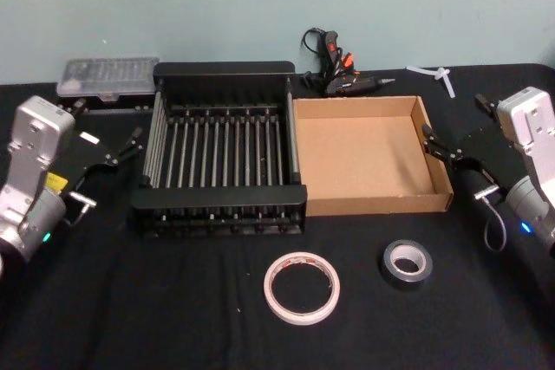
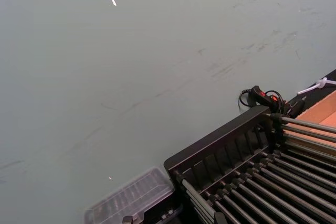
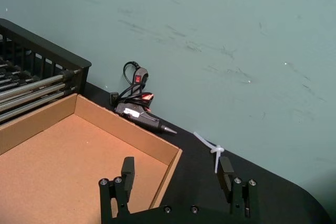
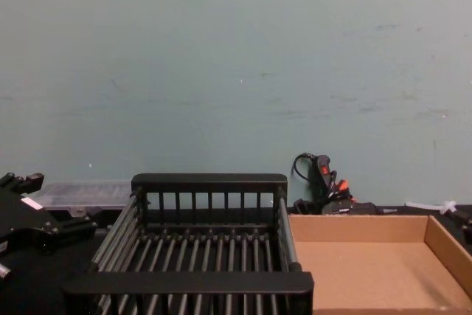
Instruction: Pick up the white tape and place it into the black box , Pick up the silver tape and place it into the brown box.
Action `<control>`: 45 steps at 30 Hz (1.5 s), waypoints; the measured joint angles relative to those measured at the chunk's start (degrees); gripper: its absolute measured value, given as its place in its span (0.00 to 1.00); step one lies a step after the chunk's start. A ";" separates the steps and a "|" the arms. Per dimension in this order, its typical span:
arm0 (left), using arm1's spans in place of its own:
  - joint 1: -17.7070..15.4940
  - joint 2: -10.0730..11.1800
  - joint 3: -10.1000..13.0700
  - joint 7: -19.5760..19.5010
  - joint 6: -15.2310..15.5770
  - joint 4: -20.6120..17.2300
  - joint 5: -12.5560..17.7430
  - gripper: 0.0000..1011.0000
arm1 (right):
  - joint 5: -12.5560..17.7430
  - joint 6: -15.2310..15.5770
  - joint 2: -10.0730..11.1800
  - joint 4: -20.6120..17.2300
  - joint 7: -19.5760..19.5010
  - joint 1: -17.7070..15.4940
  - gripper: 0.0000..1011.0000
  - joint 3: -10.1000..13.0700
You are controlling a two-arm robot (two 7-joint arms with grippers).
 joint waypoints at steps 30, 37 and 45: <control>0.00 0.00 0.00 0.00 0.00 0.00 0.00 0.99 | 0.00 0.00 0.00 0.00 0.00 0.00 0.99 0.00; 0.00 0.00 0.00 0.00 0.00 0.00 0.00 0.99 | 0.00 0.00 0.00 0.00 0.00 0.00 0.99 0.00; 0.00 0.00 0.00 0.00 0.00 0.00 0.00 0.99 | 0.00 0.00 0.00 0.00 0.00 0.00 0.99 0.00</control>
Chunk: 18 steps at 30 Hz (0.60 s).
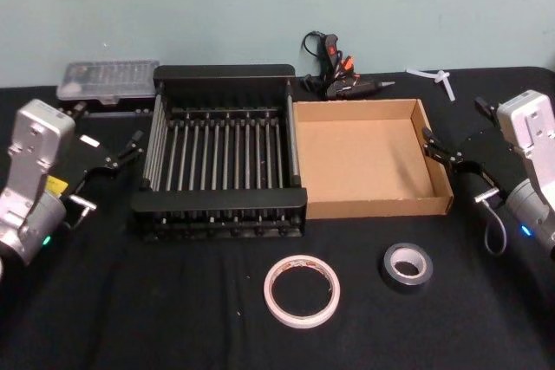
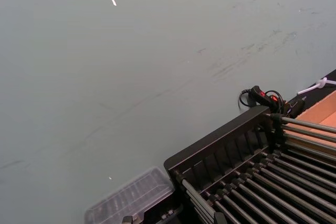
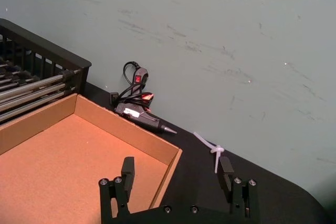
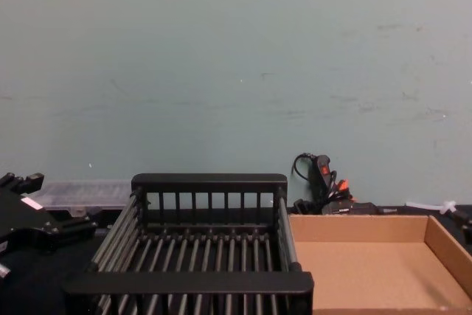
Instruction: Pick up the white tape and place it into the black box , Pick up the silver tape and place it into the brown box.
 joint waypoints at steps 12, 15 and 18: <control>0.00 0.00 0.00 0.00 0.00 0.00 0.00 0.99 | 0.00 0.00 0.00 0.00 0.00 0.00 0.99 0.00; 0.00 0.00 0.00 0.00 0.00 0.00 0.00 0.99 | 0.00 0.00 0.00 0.00 0.00 0.00 0.99 0.00; 0.00 0.00 0.00 0.00 0.00 0.00 0.00 0.99 | 0.00 0.00 -0.07 0.00 0.17 -0.05 0.99 0.18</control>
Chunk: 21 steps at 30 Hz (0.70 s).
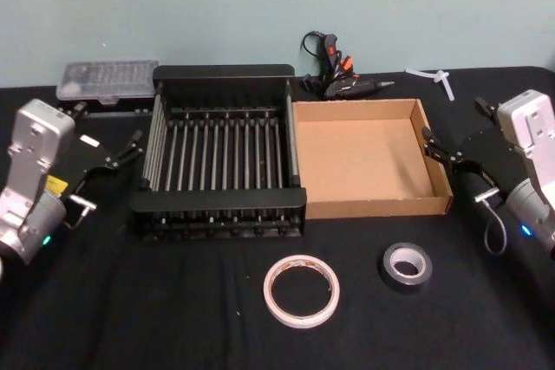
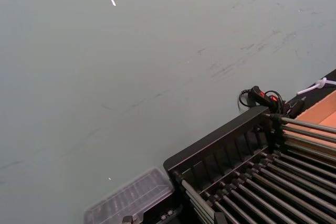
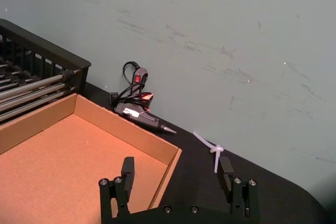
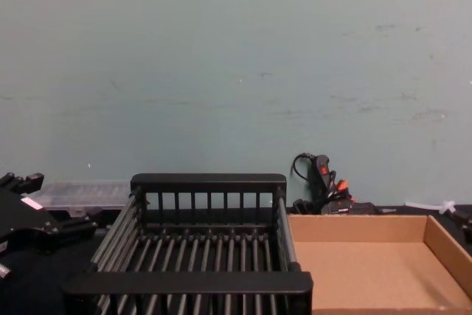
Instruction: Pick up the white tape and place it into the black box , Pick up the silver tape and place it into the brown box.
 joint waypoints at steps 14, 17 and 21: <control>0.00 0.00 0.00 0.00 0.00 0.00 0.00 0.99 | 3.76 2.34 0.04 -4.24 4.32 -2.86 0.99 3.23; 0.00 0.00 0.00 0.00 0.00 0.00 0.00 0.99 | 5.12 3.49 0.14 -6.03 5.43 -4.09 0.99 4.18; 0.00 0.00 0.00 0.00 0.00 0.00 0.00 0.99 | 6.62 4.97 0.34 -8.06 6.62 -5.46 0.99 5.18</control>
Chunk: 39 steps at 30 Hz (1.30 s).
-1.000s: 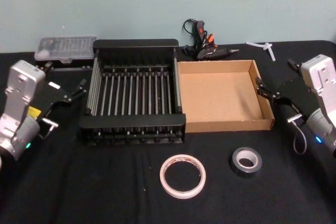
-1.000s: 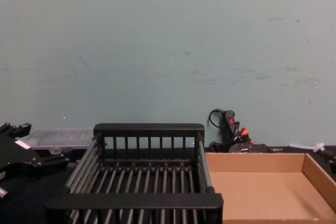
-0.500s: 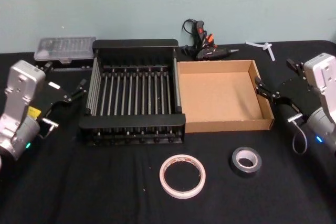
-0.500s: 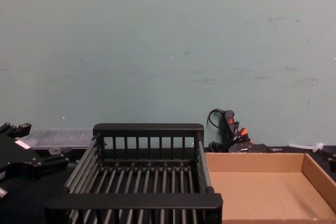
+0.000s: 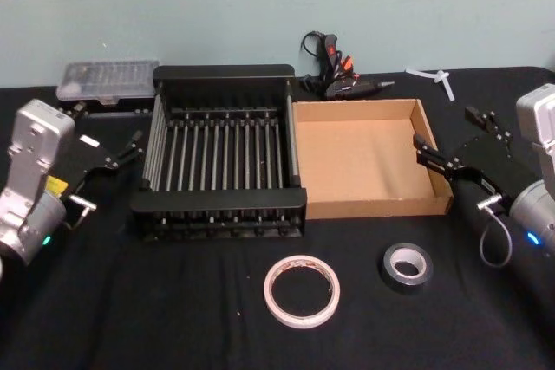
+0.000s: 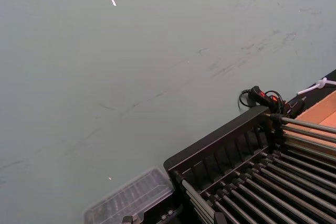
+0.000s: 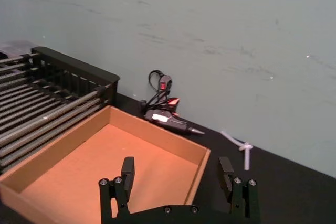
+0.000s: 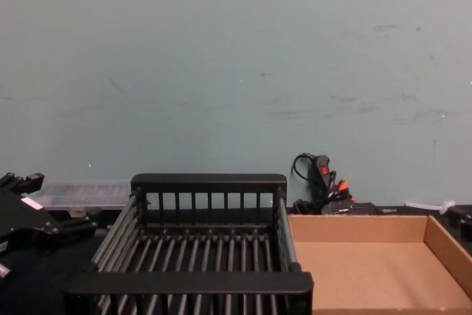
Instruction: Pick up the white tape and place it into the black box , Pick up the silver tape and place it into the brown box.
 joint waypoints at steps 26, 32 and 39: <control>0.00 0.00 0.00 0.00 0.00 0.00 0.00 0.99 | 3.81 9.99 1.80 -12.87 2.88 -12.42 0.99 4.80; 0.00 0.00 0.00 0.00 0.00 0.00 0.00 0.99 | 3.83 13.25 2.59 -14.79 3.16 -15.04 0.99 5.68; 0.00 0.00 0.00 0.00 0.00 0.00 0.00 0.99 | 3.27 16.21 3.01 -15.81 4.06 -16.22 0.99 6.08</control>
